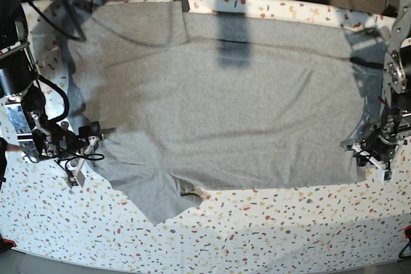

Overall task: Fold the T-shirt properly
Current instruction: 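Reach both grippers to the hem corners of the shirt, then grasp the hem corners with both grippers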

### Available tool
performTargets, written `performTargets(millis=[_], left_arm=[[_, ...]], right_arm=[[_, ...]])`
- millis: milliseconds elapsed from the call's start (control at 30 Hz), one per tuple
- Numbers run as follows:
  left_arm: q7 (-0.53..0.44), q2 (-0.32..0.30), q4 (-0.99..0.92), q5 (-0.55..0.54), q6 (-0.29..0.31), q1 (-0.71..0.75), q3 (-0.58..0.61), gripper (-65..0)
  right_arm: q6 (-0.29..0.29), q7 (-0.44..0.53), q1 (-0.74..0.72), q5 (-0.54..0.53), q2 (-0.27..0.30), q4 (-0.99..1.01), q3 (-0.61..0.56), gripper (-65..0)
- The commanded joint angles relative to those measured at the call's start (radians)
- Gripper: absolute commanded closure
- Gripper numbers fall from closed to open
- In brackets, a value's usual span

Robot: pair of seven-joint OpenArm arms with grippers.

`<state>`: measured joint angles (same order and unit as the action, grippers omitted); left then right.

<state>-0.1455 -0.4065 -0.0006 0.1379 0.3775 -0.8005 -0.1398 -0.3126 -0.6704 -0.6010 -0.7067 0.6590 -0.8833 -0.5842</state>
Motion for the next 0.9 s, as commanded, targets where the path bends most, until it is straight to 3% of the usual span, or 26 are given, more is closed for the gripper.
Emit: performTargets(millis=[0, 100, 200, 233, 467, 600, 767, 867], left_arm=[[0.005, -0.006, 0.001, 0.0, 0.009, -0.031, -0.003, -21.5], [0.018, -0.007, 0.001, 0.0, 0.008, -0.031, -0.003, -16.9], [0.018, -0.007, 0.001, 0.0, 0.008, -0.031, -0.003, -1.9], [0.017, -0.007, 0.001, 0.0, 0.008, -0.031, -0.003, 0.0], [-0.121, -0.027, 0.001, 0.0, -0.001, -0.032, -0.003, 0.0], [-0.144, -0.035, 0.001, 0.0, -0.008, -0.034, -0.003, 0.0], [-0.139, -0.034, 0.001, 0.0, -0.007, -0.033, -0.003, 0.0], [-0.125, -0.031, 0.001, 0.001, -0.007, -0.033, -0.003, 0.0]], right_arm=[[-0.004, 0.009, -0.033, 0.0, 0.017, -0.011, 0.009, -21.3], [-0.004, 0.008, -0.033, 0.0, 0.017, -0.011, 0.009, -21.3], [-0.004, 0.008, -0.033, 0.0, 0.017, -0.011, 0.009, -21.3], [-0.004, 0.009, -0.033, 0.0, 0.017, -0.011, 0.009, -21.3], [-0.004, 0.061, -0.036, -0.001, 0.017, -0.011, 0.009, -21.3], [-0.004, 0.089, -0.036, -0.016, 0.017, -0.011, 0.009, -22.4], [-0.005, 0.141, -0.051, -0.014, 0.014, -0.011, 0.009, -42.4], [-0.005, 0.16, -0.072, -0.011, 0.014, -0.009, 0.008, -44.8]])
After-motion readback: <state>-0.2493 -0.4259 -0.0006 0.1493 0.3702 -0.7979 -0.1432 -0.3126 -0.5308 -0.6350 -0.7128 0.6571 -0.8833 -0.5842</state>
